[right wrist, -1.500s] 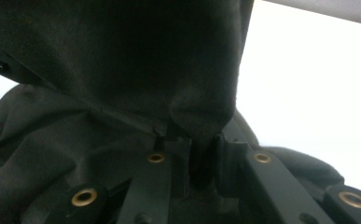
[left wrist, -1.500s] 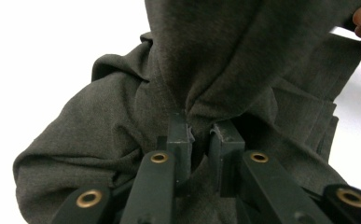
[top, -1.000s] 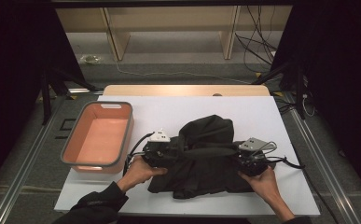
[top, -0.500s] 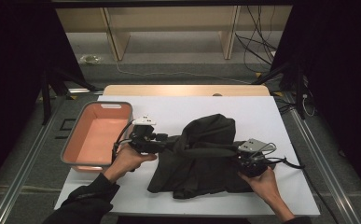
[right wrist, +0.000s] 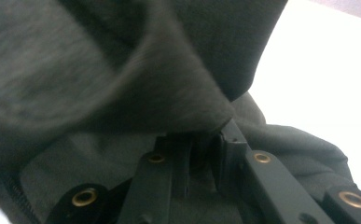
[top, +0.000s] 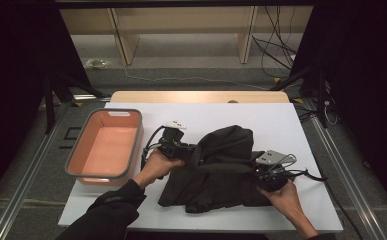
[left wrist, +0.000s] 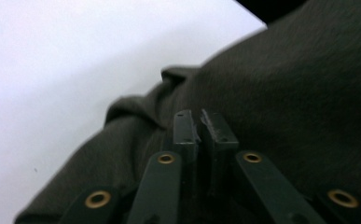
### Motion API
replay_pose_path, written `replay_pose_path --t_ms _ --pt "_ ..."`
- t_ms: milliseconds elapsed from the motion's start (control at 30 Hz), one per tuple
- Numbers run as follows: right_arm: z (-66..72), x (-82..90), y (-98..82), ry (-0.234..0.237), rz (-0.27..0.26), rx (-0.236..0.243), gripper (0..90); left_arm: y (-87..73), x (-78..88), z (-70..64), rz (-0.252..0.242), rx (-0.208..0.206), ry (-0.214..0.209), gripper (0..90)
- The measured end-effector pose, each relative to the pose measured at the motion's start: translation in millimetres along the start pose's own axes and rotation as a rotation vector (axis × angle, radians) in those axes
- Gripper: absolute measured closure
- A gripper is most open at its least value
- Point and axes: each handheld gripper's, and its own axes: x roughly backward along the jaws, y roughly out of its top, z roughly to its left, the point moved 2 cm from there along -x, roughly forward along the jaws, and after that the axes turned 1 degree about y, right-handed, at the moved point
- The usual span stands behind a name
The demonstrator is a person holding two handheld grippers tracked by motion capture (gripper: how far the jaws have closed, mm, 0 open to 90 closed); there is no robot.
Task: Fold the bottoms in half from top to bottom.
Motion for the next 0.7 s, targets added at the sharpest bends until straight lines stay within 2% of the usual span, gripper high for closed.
replay_pose_path --t_ms 167,367,500,600,700 --pt "-3.9 5.2 -4.2 0.022 0.017 -0.018 79.8 -11.7 -5.2 4.8 0.032 0.004 -0.029 88.6" --pt "-10.6 13.3 -10.4 0.033 0.050 -0.040 79.8 -22.2 -11.1 5.3 0.066 -0.007 -0.038 88.9" --pt "-15.6 20.0 -15.5 0.011 0.087 -0.049 79.3 -24.7 -10.1 3.0 0.075 -0.030 -0.030 88.9" --pt "-21.5 28.3 -18.6 -0.032 0.109 -0.062 79.2 -27.2 -9.6 3.2 0.080 -0.029 -0.035 88.9" --pt "-29.5 36.4 -17.2 -0.077 0.101 -0.112 79.2 -29.8 -10.1 0.6 0.086 -0.035 -0.036 88.8"
